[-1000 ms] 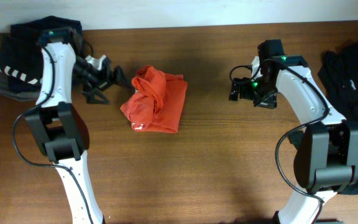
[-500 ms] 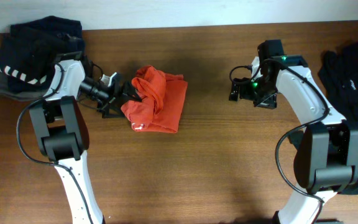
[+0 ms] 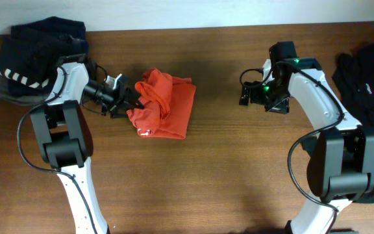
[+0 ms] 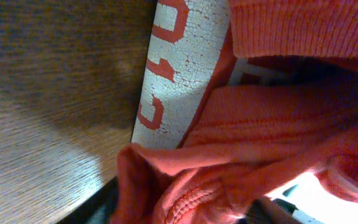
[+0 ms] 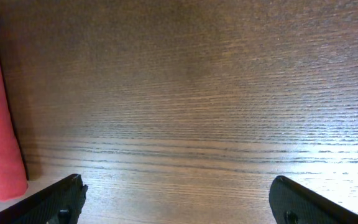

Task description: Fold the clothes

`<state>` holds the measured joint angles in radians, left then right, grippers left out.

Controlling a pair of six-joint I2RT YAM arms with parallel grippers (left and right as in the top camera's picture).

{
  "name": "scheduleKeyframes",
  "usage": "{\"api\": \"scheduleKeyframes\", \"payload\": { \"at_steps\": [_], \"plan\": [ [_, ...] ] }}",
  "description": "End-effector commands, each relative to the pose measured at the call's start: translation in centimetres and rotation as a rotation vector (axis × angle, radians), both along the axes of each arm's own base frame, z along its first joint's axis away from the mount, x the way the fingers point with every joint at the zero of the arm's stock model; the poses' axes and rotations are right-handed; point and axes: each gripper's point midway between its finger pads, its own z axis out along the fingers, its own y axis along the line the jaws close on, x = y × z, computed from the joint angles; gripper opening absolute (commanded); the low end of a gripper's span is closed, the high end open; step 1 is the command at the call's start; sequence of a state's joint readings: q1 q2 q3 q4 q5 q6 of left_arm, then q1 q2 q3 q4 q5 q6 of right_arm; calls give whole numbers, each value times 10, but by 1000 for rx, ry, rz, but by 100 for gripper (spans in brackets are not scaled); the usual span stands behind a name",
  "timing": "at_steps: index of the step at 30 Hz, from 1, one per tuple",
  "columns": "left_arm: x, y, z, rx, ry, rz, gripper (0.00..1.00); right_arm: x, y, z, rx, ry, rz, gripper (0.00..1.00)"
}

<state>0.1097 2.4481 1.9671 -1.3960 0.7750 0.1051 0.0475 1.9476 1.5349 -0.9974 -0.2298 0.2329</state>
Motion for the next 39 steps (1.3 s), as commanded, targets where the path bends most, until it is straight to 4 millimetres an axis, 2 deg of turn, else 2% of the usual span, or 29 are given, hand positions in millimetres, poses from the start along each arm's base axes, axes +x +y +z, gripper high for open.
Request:
{"api": "scheduleKeyframes", "payload": {
  "at_steps": [1,3,8,15,21,25,29,35,39],
  "plan": [
    [4,-1,10,-13,-36,-5,43,4,3,9,8,-27,3,99],
    [5,-2,17,-12,-63,-16,37,4,3,9,8,-30,3,99],
    [6,-14,39,-7,-118,-44,32,5,3,9,8,-31,2,99],
    [-2,-53,58,-8,-167,-138,26,7,4,10,9,-43,2,99],
    [-16,-85,60,7,-168,-227,21,7,4,10,8,-43,3,99],
    [-30,-95,54,68,-144,-294,21,8,3,10,8,-46,3,99],
    [-42,-119,52,80,-150,-365,21,11,4,11,9,-60,2,99],
    [-45,-140,50,75,-188,-414,22,12,4,11,9,-61,3,99],
    [-41,-145,52,87,-232,-430,35,12,4,11,9,-61,3,99]
  ]
}}
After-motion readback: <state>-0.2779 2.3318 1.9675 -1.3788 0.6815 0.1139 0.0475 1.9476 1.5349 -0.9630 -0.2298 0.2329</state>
